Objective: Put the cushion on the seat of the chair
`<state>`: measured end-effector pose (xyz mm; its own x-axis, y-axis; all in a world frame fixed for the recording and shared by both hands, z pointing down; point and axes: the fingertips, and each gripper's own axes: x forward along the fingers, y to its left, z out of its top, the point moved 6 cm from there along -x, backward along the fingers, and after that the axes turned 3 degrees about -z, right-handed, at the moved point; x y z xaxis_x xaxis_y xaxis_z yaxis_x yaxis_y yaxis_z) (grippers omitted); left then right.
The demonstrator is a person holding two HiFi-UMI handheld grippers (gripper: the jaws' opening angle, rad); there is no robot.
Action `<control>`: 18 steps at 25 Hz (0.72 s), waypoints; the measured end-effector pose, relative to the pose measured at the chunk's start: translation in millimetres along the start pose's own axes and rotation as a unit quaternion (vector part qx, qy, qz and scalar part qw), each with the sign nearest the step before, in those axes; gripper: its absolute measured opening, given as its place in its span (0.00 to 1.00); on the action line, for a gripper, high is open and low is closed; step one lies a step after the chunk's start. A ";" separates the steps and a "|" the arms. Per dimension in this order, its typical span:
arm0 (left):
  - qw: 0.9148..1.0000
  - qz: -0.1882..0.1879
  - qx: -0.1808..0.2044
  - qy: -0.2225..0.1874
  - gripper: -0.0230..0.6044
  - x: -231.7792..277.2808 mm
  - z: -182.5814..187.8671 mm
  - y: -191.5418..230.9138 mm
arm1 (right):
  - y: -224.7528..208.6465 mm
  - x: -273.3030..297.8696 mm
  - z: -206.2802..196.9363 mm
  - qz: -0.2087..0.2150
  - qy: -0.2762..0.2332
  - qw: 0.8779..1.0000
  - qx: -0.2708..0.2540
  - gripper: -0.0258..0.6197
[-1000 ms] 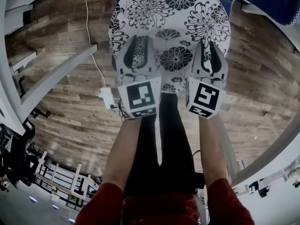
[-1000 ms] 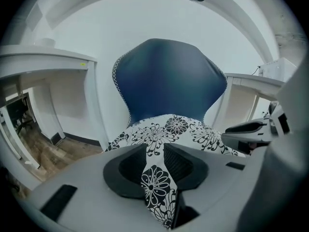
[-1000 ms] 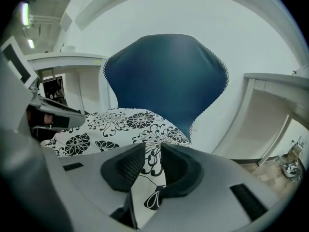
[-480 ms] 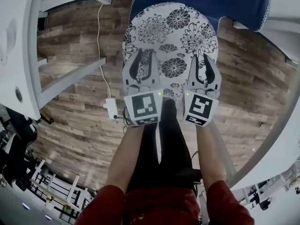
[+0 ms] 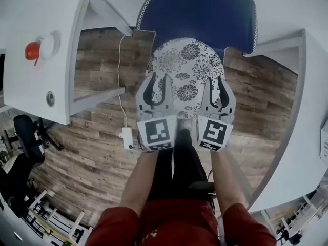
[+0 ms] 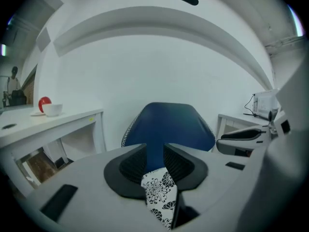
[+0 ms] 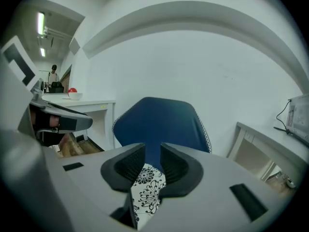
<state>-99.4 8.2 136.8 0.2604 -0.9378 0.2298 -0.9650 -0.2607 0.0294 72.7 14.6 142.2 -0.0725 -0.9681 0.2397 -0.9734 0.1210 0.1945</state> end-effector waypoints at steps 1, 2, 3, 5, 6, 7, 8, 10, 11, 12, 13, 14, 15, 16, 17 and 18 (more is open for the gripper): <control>1.000 0.001 0.000 -0.008 0.22 -6.2 11.5 -0.5 | -1.2 -6.3 11.0 0.000 -0.006 1.000 0.001 0.20; 1.000 0.001 -0.002 -0.016 0.22 -12.9 23.0 -1.2 | -2.3 -13.4 22.3 -0.001 -0.011 1.000 0.002 0.20; 1.000 0.001 -0.004 -0.024 0.22 -19.7 34.3 -1.9 | -3.5 -20.6 33.9 -0.001 -0.016 1.000 0.003 0.20; 0.999 0.000 -0.004 -0.040 0.22 -32.7 57.2 -3.1 | -5.9 -33.9 58.3 -0.003 -0.030 1.000 0.005 0.20; 0.999 0.000 -0.003 -0.050 0.22 -39.3 69.5 -3.8 | -7.0 -40.3 70.5 -0.003 -0.038 0.999 0.006 0.20; 0.998 -0.002 0.002 -0.059 0.22 -46.1 81.4 -4.5 | -8.3 -46.6 82.7 -0.005 -0.048 0.999 0.007 0.20; 0.998 -0.004 0.010 -0.068 0.22 -52.6 93.3 -5.3 | -9.8 -52.4 94.9 -0.006 -0.058 0.998 0.008 0.20; 0.995 -0.006 0.015 -0.097 0.22 -64.9 119.8 -6.8 | -13.1 -62.8 119.3 -0.009 -0.079 0.997 0.008 0.20; 0.994 -0.007 0.018 -0.108 0.22 -71.5 132.2 -7.8 | -14.7 -68.8 131.1 -0.010 -0.089 0.996 0.008 0.20; 0.993 -0.009 0.023 -0.116 0.22 -78.9 143.0 -9.5 | -16.2 -76.1 142.2 -0.011 -0.097 0.995 0.007 0.20; 0.992 -0.011 0.028 -0.123 0.22 -86.3 152.9 -12.0 | -18.0 -84.2 152.6 -0.012 -0.105 0.994 0.006 0.20; 0.991 -0.014 0.032 -0.133 0.22 -93.3 162.6 -14.7 | -19.6 -92.3 162.4 -0.014 -0.114 0.993 0.002 0.20; 0.989 -0.016 0.036 -0.142 0.22 -100.5 171.6 -17.0 | -20.7 -100.1 171.4 -0.015 -0.122 0.992 -0.002 0.20; 0.988 -0.017 0.039 -0.147 0.22 -107.9 178.7 -18.3 | -20.9 -107.7 179.4 -0.015 -0.129 0.991 -0.005 0.20; 0.988 -0.018 0.042 -0.148 0.22 -115.6 184.2 -18.7 | -20.6 -115.4 186.6 -0.015 -0.136 0.991 -0.008 0.20; 0.987 -0.019 0.043 -0.151 0.22 -123.7 190.1 -18.7 | -20.1 -123.3 193.3 -0.016 -0.140 0.990 -0.008 0.20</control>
<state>-107.4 85.4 -77.1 0.3072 -0.9491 -0.0701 -0.9512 -0.3039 -0.0541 59.2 89.2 -75.1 -0.1019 -0.9940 -0.0396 -0.9726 0.0912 0.2137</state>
